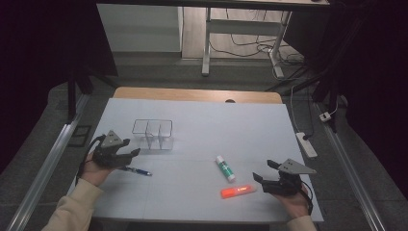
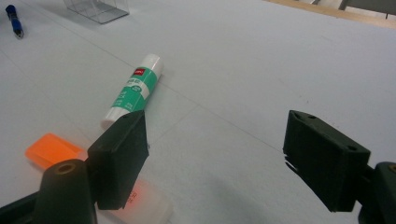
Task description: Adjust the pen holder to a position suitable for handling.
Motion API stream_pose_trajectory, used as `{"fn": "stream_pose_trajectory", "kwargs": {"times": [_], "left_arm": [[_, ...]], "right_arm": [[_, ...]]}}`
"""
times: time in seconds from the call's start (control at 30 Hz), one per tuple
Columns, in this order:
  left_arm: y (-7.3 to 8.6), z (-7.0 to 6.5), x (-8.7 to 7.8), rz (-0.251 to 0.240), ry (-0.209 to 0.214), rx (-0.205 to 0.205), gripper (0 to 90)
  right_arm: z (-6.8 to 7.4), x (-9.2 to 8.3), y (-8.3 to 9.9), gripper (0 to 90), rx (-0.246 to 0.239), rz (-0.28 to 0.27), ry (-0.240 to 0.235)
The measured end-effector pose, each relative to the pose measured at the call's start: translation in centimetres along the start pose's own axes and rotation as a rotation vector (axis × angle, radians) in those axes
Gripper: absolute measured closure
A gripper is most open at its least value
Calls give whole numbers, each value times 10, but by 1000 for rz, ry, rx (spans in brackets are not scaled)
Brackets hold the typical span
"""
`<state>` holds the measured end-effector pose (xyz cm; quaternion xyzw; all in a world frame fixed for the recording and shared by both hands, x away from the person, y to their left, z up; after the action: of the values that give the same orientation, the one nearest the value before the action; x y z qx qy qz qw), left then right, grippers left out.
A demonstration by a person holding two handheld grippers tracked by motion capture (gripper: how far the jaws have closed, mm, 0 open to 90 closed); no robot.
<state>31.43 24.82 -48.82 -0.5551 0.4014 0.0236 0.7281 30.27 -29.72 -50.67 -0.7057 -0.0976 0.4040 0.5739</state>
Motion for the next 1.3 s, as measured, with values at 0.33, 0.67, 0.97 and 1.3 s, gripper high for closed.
{"fn": "stream_pose_trajectory", "kwargs": {"times": [0.33,0.67,0.97,1.3], "left_arm": [[-10,18,2,-28,-68,-24,713],[-8,42,17,23,-102,-81,885],[-8,53,39,79,-72,-106,885],[-6,53,49,112,-38,-111,885]], "right_arm": [[1,0,0,218,3,1,5],[0,0,1,218,0,5,6],[0,2,2,218,-1,10,7],[0,2,2,218,-6,16,9]]}}
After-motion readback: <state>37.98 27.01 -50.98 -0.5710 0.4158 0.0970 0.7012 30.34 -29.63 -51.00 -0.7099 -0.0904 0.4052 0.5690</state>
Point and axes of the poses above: each handheld gripper's, and its own axes: x roughly forward along the jaws, y roughly out of its underside, z roughly to its left, the point moved 1 cm from there along x, roughly forward along the jaws, and after that the axes turned 2 degrees about -z, right-handed, at the moved point
